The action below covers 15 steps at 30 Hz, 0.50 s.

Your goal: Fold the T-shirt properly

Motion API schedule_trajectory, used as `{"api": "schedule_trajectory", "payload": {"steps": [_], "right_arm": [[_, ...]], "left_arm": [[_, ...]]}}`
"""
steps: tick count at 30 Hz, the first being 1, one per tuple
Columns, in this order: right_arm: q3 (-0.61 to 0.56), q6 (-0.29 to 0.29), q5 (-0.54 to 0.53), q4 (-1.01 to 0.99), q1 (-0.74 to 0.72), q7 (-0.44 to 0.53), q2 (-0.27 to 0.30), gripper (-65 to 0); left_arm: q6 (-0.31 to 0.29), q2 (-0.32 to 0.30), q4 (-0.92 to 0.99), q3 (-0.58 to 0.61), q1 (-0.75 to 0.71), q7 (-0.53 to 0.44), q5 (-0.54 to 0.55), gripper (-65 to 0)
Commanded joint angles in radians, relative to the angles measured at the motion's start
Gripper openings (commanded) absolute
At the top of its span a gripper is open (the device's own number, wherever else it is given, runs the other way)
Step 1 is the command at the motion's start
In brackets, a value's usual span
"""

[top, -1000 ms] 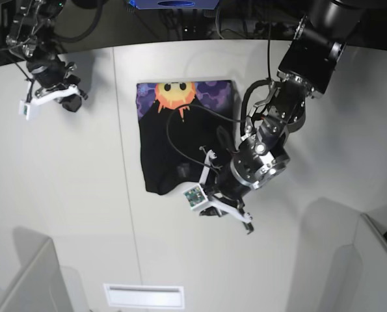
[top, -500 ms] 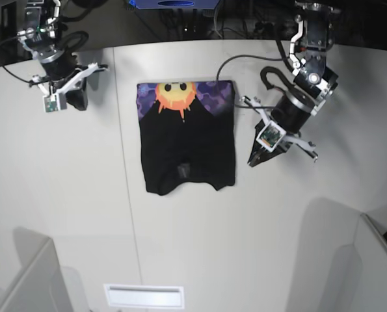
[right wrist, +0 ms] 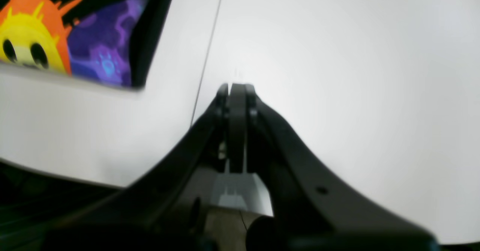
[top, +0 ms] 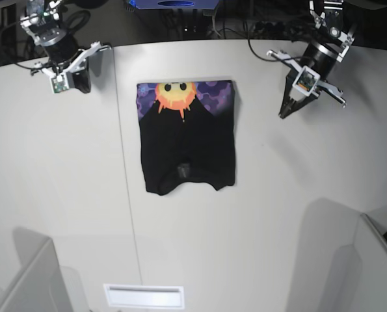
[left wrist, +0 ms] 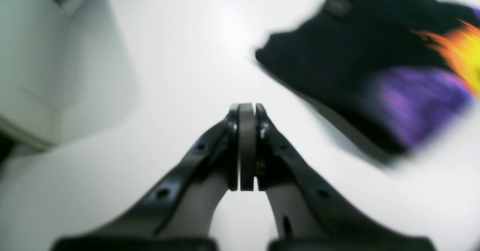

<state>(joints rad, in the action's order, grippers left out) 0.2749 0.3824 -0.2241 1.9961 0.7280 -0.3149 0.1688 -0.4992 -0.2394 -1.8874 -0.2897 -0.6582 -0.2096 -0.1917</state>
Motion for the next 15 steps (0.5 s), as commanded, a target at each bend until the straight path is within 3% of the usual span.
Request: {"api": "schedule_trajectory", "payload": {"steps": [1,8,15], "right_arm": [[0.008,0.0,-0.007,0.018,0.018,0.024,0.011,-65.0],[0.11,0.0,-0.007,0.018,0.11,0.024,0.01,-65.0],[0.119,0.0,-0.007,0.018,0.241,-0.011,0.011,-65.0]], "left_arm": [[0.009,-0.022,-0.013,-0.007,-0.031,-0.041,0.014,-65.0],[0.009,-0.033,0.047,-0.01,-0.197,-0.172,0.014,-65.0],[0.009,-0.033,0.111,-0.01,-0.315,-0.219,0.014,-65.0]]}}
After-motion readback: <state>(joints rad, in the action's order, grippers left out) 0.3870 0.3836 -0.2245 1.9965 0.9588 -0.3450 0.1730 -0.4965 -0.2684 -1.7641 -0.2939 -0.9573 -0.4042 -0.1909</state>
